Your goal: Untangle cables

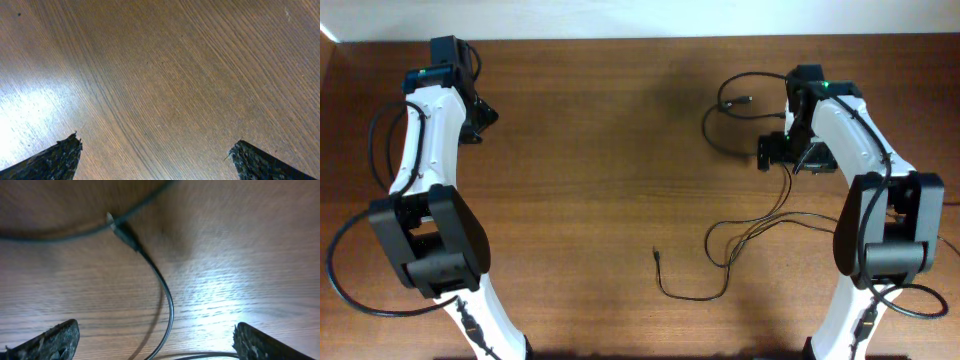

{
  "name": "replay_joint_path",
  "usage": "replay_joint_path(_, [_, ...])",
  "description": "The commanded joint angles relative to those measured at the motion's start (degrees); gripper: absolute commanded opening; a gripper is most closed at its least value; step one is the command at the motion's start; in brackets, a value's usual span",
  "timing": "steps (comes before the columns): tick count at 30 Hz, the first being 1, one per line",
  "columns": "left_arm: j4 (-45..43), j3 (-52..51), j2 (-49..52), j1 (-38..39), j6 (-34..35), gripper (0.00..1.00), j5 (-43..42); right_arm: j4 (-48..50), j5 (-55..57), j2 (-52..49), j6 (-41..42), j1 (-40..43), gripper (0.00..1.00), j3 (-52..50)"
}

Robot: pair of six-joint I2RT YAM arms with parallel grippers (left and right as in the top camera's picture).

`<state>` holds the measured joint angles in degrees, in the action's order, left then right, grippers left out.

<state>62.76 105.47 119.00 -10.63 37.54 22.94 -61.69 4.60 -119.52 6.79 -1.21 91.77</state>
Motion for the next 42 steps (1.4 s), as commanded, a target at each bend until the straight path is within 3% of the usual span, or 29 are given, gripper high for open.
replay_joint_path(1, [0.04, -0.24, -1.38, -0.02, 0.57, 0.99, 0.22, 3.72, -1.84, 1.09, -0.59, -0.33, 0.99, -5.18])
replay_joint_path(3, [0.04, -0.22, -1.4, -0.02, 0.57, 0.99, 0.22, 5.31, -2.56, 1.09, -0.59, -0.33, 0.96, -6.84])
replay_joint_path(4, [0.04, -0.24, -1.4, -0.02, 0.57, 0.99, 0.22, 5.9, -2.69, 1.09, -0.59, -0.33, 0.84, -7.45])
replay_joint_path(7, [0.04, -0.24, -1.4, -0.02, 0.57, 0.99, 0.22, 6.25, -2.69, 1.09, -0.59, -0.33, 0.59, -7.45])
replay_joint_path(9, [0.04, -0.22, -1.4, -0.02, 0.57, 0.99, 0.22, 6.64, -2.69, 1.09, -0.57, -0.33, 0.34, -7.45])
replay_joint_path(13, [0.04, -0.24, -1.4, -0.02, 0.57, 0.99, 0.22, 6.67, -2.71, 1.09, -0.57, -0.33, 0.04, -7.45])
replay_joint_path(19, [0.04, -0.22, -1.4, -0.02, 0.57, 0.99, 0.22, 6.49, -9.14, 1.09, -0.46, -1.79, 0.04, -7.63])
replay_joint_path(33, [0.04, -0.22, -1.4, -0.02, 0.57, 0.99, 0.22, 8.0, -8.85, 1.09, -1.07, -26.77, 0.04, -7.63])
replay_joint_path(42, [0.04, -0.22, -1.4, -0.02, 0.57, 0.99, 0.22, 9.07, -8.92, 1.09, -1.07, -33.09, 0.04, -7.63])
